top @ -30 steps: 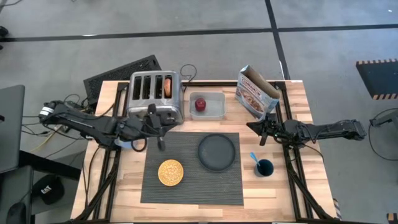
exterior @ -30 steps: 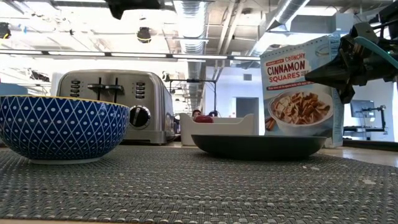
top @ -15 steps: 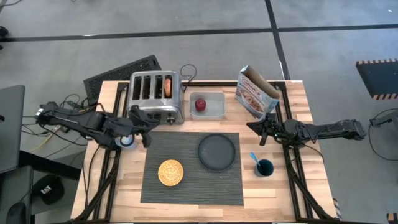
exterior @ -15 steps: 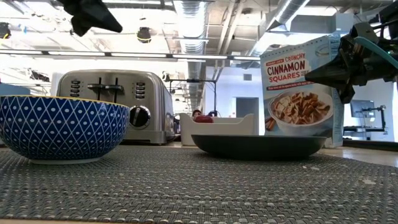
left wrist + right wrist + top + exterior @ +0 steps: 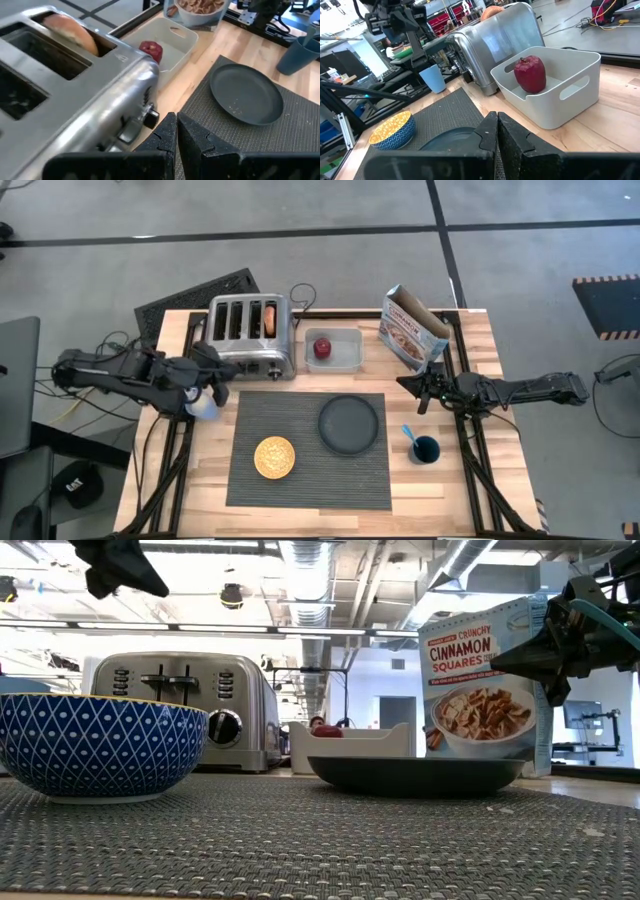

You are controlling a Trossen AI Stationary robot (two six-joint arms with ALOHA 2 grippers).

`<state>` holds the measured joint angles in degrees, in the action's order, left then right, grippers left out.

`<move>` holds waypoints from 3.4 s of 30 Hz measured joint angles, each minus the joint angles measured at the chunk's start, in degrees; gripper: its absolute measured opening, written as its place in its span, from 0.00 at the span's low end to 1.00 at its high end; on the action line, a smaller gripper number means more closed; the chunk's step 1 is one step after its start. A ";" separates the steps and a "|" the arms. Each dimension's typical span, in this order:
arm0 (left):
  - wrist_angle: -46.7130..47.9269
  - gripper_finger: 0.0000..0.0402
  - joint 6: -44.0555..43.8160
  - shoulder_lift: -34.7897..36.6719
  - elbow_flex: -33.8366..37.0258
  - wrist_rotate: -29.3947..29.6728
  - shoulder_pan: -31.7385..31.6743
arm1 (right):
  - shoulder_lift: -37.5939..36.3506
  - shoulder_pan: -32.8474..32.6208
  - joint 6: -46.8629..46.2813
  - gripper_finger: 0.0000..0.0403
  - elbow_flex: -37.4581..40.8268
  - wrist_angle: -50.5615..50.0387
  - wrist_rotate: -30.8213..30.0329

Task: Arrange a breakfast setting
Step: Put the blue cup of milk on the left of the black tablemat

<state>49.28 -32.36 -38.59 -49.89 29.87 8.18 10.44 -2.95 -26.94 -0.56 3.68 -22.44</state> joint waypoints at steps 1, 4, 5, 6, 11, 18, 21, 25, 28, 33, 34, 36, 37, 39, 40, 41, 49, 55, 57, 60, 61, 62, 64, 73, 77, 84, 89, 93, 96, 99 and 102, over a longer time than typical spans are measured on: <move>1.04 0.00 0.04 0.00 -0.84 0.10 -0.31 | 0.00 0.00 0.00 0.10 0.00 0.00 0.00; 4.24 0.00 -0.02 -0.02 -3.56 0.27 -1.21 | 0.00 0.01 0.00 0.10 0.00 -0.02 0.00; 5.10 0.00 -0.01 0.00 -4.23 0.32 -1.53 | 0.00 -0.01 0.00 0.10 0.00 -0.01 0.00; 5.55 0.00 0.14 0.00 -4.71 0.35 -1.84 | 0.00 -0.01 0.00 0.10 -0.01 -0.02 0.00; 5.85 0.00 1.67 0.00 -5.46 -1.98 -2.18 | 0.00 -0.01 0.02 0.10 0.00 -0.02 0.00; 8.80 0.02 -0.09 0.06 -7.01 -2.84 -2.20 | 0.00 -0.01 0.04 0.10 0.00 -0.02 0.00; 11.33 0.08 -1.22 0.00 -10.56 -2.82 -2.18 | 0.00 0.00 0.02 0.10 -0.02 -0.02 0.00; 15.50 0.18 -1.94 0.00 -15.22 -2.82 -2.18 | 0.00 0.01 0.02 0.10 0.00 -0.02 0.00; 21.06 0.26 -4.17 -0.02 -18.74 -2.83 -2.18 | 0.00 -0.01 0.02 0.10 -0.02 -0.02 0.00; 31.69 0.35 -13.71 0.10 -21.30 -7.60 -2.18 | 0.00 0.01 0.00 0.10 0.00 -0.02 0.00; 33.43 0.35 -16.28 -0.10 -21.09 -9.02 -2.18 | 0.00 -0.01 0.02 0.10 -0.02 -0.02 0.00; 36.49 0.36 -20.76 -1.18 -20.16 -11.61 -2.18 | 0.00 0.00 0.01 0.10 -0.01 -0.02 0.00; 37.65 0.36 -22.47 -1.78 -19.54 -13.03 -2.18 | 0.01 0.01 0.01 0.10 -0.02 -0.02 -0.02; 39.58 0.35 -25.29 -3.42 -18.14 -16.29 -2.18 | 0.00 0.00 0.02 0.10 0.00 -0.02 -0.02; 40.55 0.35 -26.38 -4.29 -17.58 -17.91 -2.18 | 0.02 0.04 0.02 0.10 0.00 -0.02 -0.02; 40.95 0.35 -27.12 -5.33 -17.10 -19.20 -2.18 | 0.02 0.06 0.04 0.10 0.00 0.00 -0.04; 40.73 0.35 -27.06 -11.61 -14.21 -22.29 -2.18 | 0.02 0.15 0.11 0.10 -0.02 -0.02 -0.06; 40.69 0.35 -28.18 -15.00 -10.75 -26.17 -2.17 | 0.02 0.12 0.15 0.10 -0.02 -0.02 -0.07; 40.70 0.35 -28.52 -15.72 -8.94 -27.40 -2.18 | 0.02 0.12 0.18 0.10 -0.02 -0.02 -0.09; 40.67 0.35 -29.27 -16.54 -6.20 -28.95 -2.18 | 0.02 0.12 0.43 0.10 -0.02 -0.02 -0.11; 40.72 0.35 -29.51 -16.75 -5.29 -29.58 -2.18 | 0.02 0.12 0.44 0.10 -0.02 -0.02 -0.11; 40.84 0.35 -29.63 -16.98 -4.50 -29.84 -2.18 | 0.02 0.12 0.44 0.10 -0.02 -0.02 -0.13; 40.29 0.35 -29.62 -17.26 -3.30 -30.16 -2.18 | 0.02 0.12 0.44 0.10 -0.02 -0.02 -0.13; 36.72 0.35 -28.19 -17.29 1.45 -31.56 -2.18 | 0.01 0.12 0.61 0.10 -0.02 -0.01 -0.15; 36.34 0.35 -28.24 -17.29 3.47 -31.06 -2.18 | 0.01 0.12 0.60 0.10 -0.02 -0.02 -0.16; 33.45 0.34 -26.84 -17.91 5.80 -30.53 -2.18 | 0.00 0.12 0.59 0.10 -0.02 0.00 -0.17; 33.78 0.26 -23.84 -19.28 5.78 -29.79 -2.18 | 0.02 0.11 0.59 0.10 -0.02 -0.02 -0.17; 33.92 0.10 -20.02 -20.81 5.78 -29.34 -2.18 | 0.00 0.10 0.57 0.10 -0.02 -0.02 -0.17; 32.65 0.02 -17.78 -21.09 6.04 -29.53 -2.18 | 0.00 0.10 0.57 0.10 0.00 -0.02 -0.17; 32.27 0.01 -16.41 -20.97 5.88 -29.44 -2.18 | 0.00 0.10 0.58 0.10 -0.02 -0.02 -0.17; 32.26 0.01 -17.00 -18.90 5.30 -28.84 -2.42 | 0.00 0.12 1.11 0.10 -0.02 -0.02 -0.17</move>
<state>81.54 -49.36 -57.48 -44.59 1.03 5.76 10.44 -2.83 -25.83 -0.58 3.66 -22.61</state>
